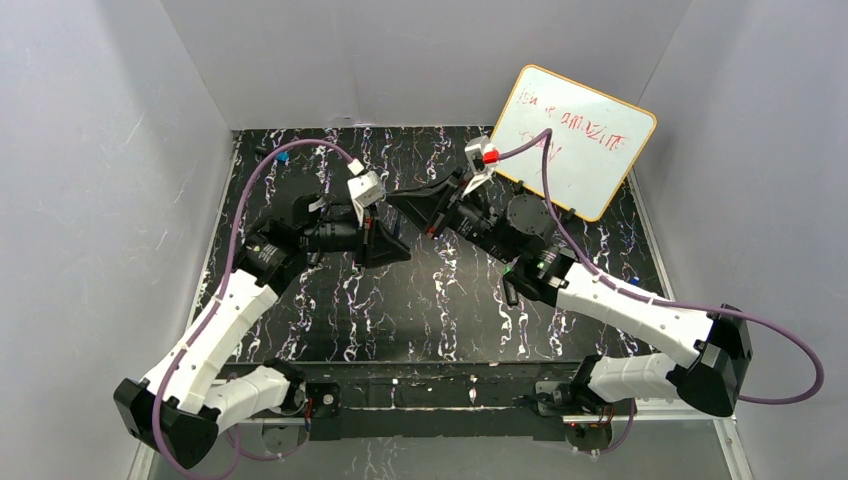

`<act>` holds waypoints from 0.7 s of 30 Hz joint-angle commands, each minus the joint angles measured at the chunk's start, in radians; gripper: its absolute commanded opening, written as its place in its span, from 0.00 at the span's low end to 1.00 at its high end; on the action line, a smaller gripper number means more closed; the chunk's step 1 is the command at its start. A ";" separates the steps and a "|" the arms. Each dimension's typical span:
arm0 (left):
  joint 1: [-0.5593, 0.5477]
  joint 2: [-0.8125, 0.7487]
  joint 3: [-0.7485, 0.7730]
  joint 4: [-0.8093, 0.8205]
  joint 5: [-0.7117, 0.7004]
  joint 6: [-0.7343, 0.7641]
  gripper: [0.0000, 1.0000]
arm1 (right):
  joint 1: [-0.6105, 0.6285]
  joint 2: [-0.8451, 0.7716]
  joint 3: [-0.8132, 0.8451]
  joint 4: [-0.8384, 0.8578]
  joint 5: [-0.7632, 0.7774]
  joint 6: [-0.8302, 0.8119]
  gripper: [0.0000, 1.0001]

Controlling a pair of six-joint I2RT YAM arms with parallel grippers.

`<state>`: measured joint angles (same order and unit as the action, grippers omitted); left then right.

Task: Insert the pens into the pen caps
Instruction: Press the pen cap onto the pen.

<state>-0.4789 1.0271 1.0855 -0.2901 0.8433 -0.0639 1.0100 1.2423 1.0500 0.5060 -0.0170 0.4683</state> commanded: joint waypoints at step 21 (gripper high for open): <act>0.025 0.005 0.145 0.042 0.000 0.128 0.00 | 0.151 0.061 -0.070 -0.638 -0.251 -0.017 0.01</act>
<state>-0.4839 1.0756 1.1103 -0.5529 0.8936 0.0841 1.0519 1.2423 1.0592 0.3180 -0.0231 0.4404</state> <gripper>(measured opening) 0.098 0.211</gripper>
